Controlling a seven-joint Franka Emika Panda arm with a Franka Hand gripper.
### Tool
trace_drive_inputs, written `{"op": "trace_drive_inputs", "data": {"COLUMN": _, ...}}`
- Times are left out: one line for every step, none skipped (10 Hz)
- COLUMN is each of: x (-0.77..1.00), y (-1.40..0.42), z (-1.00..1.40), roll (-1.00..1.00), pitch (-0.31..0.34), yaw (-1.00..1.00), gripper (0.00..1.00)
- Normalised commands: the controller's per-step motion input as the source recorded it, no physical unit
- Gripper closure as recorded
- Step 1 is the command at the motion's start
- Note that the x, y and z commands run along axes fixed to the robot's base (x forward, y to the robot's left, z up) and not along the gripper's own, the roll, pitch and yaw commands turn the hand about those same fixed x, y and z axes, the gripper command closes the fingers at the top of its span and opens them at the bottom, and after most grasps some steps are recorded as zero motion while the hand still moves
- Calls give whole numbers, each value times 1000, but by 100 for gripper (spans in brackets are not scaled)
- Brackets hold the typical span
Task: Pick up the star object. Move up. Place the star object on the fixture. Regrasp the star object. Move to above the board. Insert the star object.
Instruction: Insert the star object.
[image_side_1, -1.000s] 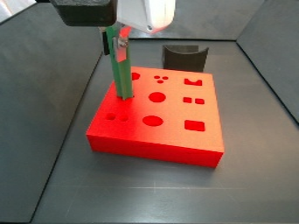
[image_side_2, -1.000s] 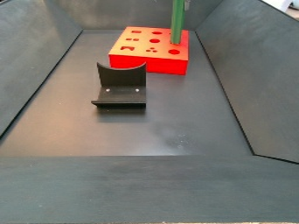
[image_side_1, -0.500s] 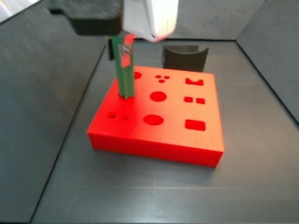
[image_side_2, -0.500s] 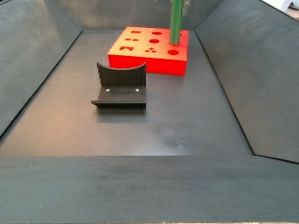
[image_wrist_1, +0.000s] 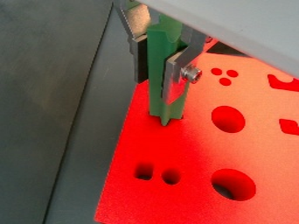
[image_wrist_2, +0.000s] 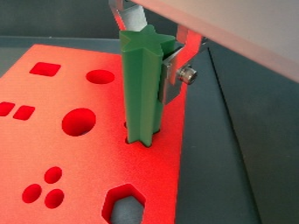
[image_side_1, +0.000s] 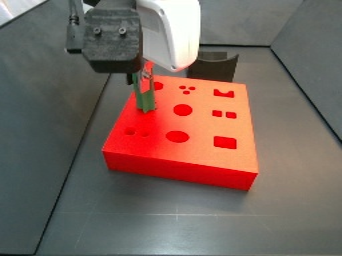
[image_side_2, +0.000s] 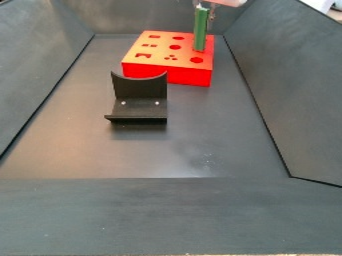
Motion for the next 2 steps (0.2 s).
{"op": "trace_drive_inputs", "data": {"x": 120, "y": 3, "z": -180, "roll": 26, "pitch": 10, "yaw": 0, "gripper": 100}}
{"op": "trace_drive_inputs", "data": {"x": 0, "y": 0, "z": 0, "roll": 0, "pitch": 0, "yaw": 0, "gripper": 100}}
